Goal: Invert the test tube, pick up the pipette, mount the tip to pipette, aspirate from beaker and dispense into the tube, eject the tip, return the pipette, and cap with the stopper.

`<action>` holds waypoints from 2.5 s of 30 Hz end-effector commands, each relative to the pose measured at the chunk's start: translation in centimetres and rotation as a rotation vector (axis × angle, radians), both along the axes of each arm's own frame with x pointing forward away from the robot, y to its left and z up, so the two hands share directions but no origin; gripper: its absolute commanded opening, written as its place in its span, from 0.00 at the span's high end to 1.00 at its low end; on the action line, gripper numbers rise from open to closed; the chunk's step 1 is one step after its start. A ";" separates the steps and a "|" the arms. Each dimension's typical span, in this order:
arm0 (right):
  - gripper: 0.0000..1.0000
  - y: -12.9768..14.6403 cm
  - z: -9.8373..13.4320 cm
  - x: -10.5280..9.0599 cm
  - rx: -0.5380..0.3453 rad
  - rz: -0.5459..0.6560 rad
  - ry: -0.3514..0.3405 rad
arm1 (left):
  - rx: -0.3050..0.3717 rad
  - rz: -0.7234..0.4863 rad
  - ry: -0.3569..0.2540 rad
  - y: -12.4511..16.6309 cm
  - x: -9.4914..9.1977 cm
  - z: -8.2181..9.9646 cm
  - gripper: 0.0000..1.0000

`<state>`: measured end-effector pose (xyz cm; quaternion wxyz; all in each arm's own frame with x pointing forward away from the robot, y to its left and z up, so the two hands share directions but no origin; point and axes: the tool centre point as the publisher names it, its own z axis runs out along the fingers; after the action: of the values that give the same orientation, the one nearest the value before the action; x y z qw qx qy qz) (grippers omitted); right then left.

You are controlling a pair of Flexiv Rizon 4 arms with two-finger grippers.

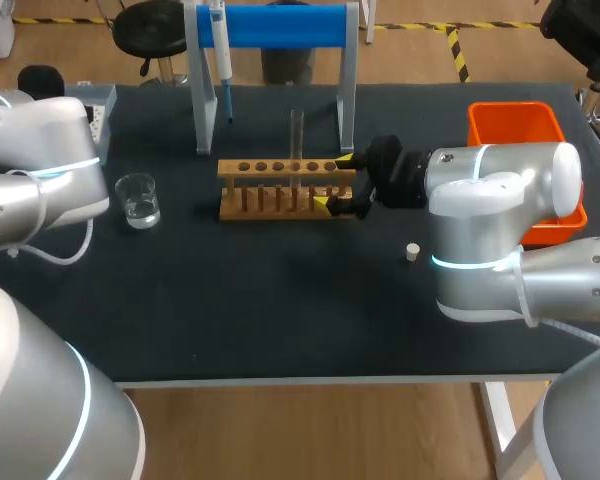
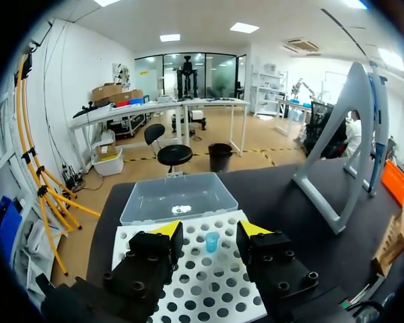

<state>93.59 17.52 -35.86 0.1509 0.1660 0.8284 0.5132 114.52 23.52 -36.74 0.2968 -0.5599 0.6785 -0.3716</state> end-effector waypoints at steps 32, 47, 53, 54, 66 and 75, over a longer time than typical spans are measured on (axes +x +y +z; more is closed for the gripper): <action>0.00 0.1 -0.1 -0.1 0.000 -0.005 -0.003 | 0.003 0.003 -0.003 0.2 0.4 0.2 0.65; 0.00 0.1 -0.1 -0.1 0.000 -0.005 -0.003 | 0.005 -0.015 -0.007 0.4 0.2 0.1 0.66; 0.00 0.1 -0.1 -0.1 0.000 -0.005 -0.003 | 0.005 -0.020 -0.004 0.4 0.2 0.0 0.69; 0.00 0.1 -0.1 -0.1 0.000 -0.005 -0.003 | 0.004 -0.020 -0.004 0.4 0.2 0.0 0.69; 0.00 0.1 -0.1 -0.1 0.000 -0.005 -0.003 | 0.006 -0.024 0.000 0.3 0.3 0.0 1.00; 0.00 0.1 -0.1 -0.1 0.000 -0.005 -0.003 | 0.010 -0.026 -0.007 0.1 0.3 0.5 1.00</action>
<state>93.59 17.52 -35.86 0.1509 0.1660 0.8284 0.5132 114.81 23.51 -36.49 0.2999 -0.5480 0.6849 -0.3751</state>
